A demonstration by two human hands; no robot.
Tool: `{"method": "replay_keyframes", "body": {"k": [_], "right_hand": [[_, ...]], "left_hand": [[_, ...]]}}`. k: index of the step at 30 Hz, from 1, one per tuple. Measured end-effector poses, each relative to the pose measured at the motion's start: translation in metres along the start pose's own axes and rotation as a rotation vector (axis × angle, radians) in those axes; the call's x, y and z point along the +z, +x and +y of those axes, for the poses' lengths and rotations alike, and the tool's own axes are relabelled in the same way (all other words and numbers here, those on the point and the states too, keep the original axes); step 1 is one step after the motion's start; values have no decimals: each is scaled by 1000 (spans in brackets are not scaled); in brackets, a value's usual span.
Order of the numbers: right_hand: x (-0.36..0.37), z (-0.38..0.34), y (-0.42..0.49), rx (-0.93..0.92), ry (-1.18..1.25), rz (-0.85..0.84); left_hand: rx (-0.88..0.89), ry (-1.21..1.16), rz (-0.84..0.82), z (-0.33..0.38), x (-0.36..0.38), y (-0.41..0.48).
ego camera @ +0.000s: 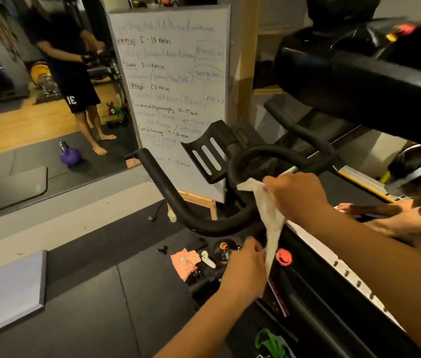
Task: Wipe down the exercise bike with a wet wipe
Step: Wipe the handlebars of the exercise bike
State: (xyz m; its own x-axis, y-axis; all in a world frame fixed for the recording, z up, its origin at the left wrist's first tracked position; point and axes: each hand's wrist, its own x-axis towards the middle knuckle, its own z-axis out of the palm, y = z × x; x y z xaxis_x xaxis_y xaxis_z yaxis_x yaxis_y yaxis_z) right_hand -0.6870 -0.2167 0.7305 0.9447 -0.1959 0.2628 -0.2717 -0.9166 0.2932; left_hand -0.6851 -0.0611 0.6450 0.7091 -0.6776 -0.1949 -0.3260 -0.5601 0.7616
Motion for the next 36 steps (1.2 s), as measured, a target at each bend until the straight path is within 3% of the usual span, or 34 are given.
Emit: {"method": "replay_keyframes", "body": {"k": [3, 5, 8, 11, 16, 20, 26, 30, 33, 36], "right_hand": [[9, 36, -18, 301, 136, 71], [12, 35, -26, 425, 425, 147], [2, 26, -31, 436, 932, 133], [-20, 10, -38, 412, 1272, 113], [-37, 2, -48, 386, 1378, 163], [-43, 10, -55, 490, 1403, 192], [-40, 2, -64, 692, 1650, 301], [-37, 3, -69, 816, 1745, 318], [-37, -4, -78, 1019, 1822, 105], [-38, -30, -88, 860, 1862, -274]], "left_hand": [[56, -102, 113, 8, -23, 4], [116, -175, 244, 14, -35, 3], [114, -439, 197, 29, -46, -3], [182, -460, 94, 41, -50, -6], [335, -463, -19, 54, -65, -2], [270, -666, -57, 53, -73, -5], [134, -1096, -257, 55, -76, -10], [119, -1134, -288, 52, -85, -13], [114, -1168, -235, 49, -88, -13], [111, -1155, -183, 48, -86, -12]]}}
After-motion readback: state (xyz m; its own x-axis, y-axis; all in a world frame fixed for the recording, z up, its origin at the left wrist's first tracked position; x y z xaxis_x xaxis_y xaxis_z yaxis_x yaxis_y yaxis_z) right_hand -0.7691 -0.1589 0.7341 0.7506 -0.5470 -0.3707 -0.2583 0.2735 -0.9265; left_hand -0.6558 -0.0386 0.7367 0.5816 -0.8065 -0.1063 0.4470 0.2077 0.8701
